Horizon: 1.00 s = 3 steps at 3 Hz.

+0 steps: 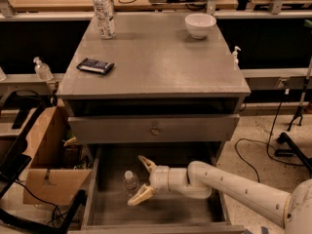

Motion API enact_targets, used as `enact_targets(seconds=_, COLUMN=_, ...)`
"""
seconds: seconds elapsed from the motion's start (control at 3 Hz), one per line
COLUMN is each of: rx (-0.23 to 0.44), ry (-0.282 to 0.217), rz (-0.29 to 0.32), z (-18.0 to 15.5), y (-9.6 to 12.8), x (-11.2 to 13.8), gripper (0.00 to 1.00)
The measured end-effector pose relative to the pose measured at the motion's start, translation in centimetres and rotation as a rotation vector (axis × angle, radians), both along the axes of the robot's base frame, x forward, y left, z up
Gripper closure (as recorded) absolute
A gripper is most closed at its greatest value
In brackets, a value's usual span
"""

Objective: Pick water bottle from middle drawer and place on counter

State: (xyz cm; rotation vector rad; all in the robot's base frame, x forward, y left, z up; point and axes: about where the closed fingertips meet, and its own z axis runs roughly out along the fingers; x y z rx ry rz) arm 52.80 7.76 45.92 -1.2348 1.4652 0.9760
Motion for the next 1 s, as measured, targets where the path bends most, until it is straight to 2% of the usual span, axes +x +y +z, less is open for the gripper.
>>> enact_targets(seconds=0.33, rx=0.002, ry=-0.007, rz=0.025, z=-0.02, y=2.2, x=-0.44, gripper=0.32)
enact_targets(seconds=0.67, rx=-0.009, ry=-0.002, rz=0.026, z=-0.25, y=3.18, x=-0.51, gripper=0.55)
enact_targets(seconds=1.0, rx=-0.027, ry=0.037, rz=0.003, z=0.62, y=2.72, x=-0.65, gripper=0.78)
